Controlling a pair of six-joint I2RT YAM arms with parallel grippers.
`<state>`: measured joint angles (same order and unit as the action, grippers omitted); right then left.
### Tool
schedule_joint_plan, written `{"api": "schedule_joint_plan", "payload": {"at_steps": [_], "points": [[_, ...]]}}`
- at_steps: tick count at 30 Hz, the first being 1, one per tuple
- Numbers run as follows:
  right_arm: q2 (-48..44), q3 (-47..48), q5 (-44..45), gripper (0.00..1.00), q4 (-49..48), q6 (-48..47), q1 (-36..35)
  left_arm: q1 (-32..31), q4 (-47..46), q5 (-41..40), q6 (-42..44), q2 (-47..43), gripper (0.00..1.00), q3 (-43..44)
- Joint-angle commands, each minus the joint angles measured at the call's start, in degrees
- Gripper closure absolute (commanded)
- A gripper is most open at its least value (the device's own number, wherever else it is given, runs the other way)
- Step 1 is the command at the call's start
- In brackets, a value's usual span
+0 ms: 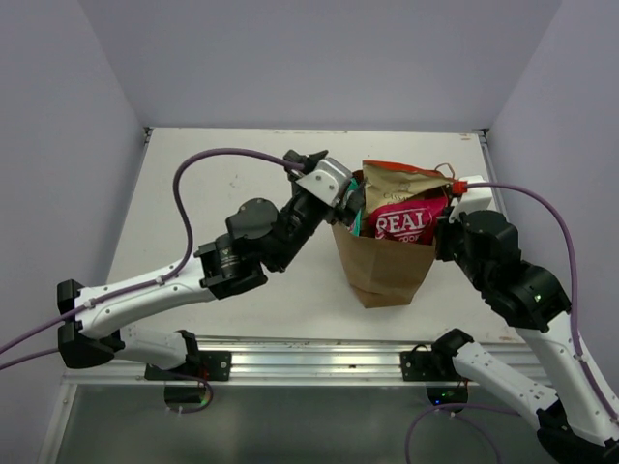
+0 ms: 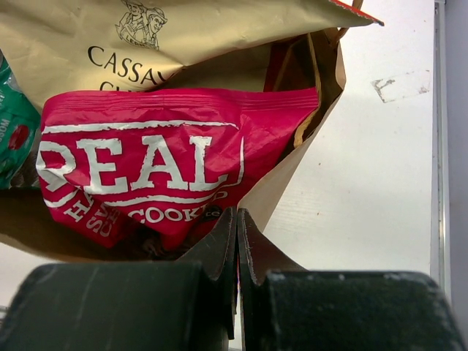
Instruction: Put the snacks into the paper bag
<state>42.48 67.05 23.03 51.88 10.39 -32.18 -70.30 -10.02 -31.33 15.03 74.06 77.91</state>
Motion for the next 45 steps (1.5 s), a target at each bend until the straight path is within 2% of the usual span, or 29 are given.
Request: {"api": "schedule_joint_plan", "payload": {"at_steps": [1, 3, 6, 12, 15, 19, 25, 33, 39, 42, 43, 45], "points": [[0.32, 1.68, -0.52, 1.0, -0.55, -0.46, -0.07, 0.6, 0.16, -13.2, -3.58, -0.59, 0.14, 3.12], [0.41, 1.68, -0.61, 1.0, -0.72, -0.55, 0.02, 1.83, 5.51, -13.67, -8.06, 0.03, 0.12, 5.93], [0.41, 1.68, -0.61, 1.0, -0.64, -0.46, 0.02, 5.69, 18.94, -12.44, -21.04, 0.47, 0.09, 9.26], [0.06, 1.51, -0.61, 1.0, -0.55, -0.38, -0.07, 13.69, 30.65, -6.04, -32.77, -0.23, 0.03, 10.77], [-0.03, 1.42, -1.05, 1.0, -0.64, -0.37, 0.02, 17.64, 32.43, -0.41, -37.25, 0.9, 0.02, 9.72], [-0.38, 1.42, -0.79, 1.0, -0.38, -0.28, -0.07, 18.45, 30.86, 8.19, -39.63, 1.87, 0.03, 7.35], [-1.08, 0.98, -0.44, 1.0, -0.11, -0.11, -0.07, 18.45, 27.78, 16.28, -42.62, 2.32, 0.04, 3.84], [-1.08, 0.81, -0.26, 1.0, -0.2, -0.02, -0.07, 18.45, 28.22, 18.5, -43.5, 4.24, 0.05, 2.77], [-1.43, 0.81, -0.09, 1.0, -0.11, -0.11, 0.02, 18.45, 29.62, 19.47, -43.85, 6.7, 0.17, 2.86], [-1.52, 0.72, 0.09, 1.0, -0.02, -0.11, -0.07, 18.45, 30.32, 18.68, -43.94, 6.97, 0.35, 2.51], [-1.43, 0.72, 0.0, 1.0, -0.02, -0.11, -0.07, 18.45, 30.41, 18.33, -43.86, 6.97, 0.47, 2.34], [-1.35, 0.63, 0.0, 1.0, -0.11, -0.02, -0.07, 18.36, 30.76, 18.15, -43.77, 6.89, 0.56, 2.07]]}}
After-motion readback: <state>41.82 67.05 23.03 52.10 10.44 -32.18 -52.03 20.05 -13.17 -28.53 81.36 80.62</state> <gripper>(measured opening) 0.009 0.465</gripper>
